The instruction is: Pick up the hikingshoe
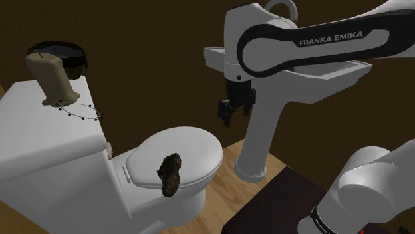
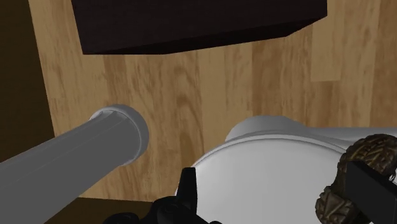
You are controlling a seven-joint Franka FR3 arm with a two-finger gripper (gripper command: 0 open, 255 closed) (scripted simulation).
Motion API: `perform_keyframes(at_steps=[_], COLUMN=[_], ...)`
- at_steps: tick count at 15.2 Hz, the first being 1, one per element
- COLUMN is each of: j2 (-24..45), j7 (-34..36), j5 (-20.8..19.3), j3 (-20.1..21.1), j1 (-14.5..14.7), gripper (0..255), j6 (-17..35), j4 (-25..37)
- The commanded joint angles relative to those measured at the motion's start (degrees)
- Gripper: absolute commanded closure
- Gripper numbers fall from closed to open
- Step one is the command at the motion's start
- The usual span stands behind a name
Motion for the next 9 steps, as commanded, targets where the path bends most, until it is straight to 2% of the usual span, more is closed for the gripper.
perform_keyframes(at_steps=[1,5,9], j2=[3.53,11.96,21.80], j7=[4.58,13.44,22.94], j5=[-0.23,-2.41,-6.55], j3=[2.81,7.72,11.73], j1=[-0.10,-0.75,-1.05], gripper=[0,0,0], j6=[2.05,5.13,7.14], j4=[0.55,3.51,7.95])
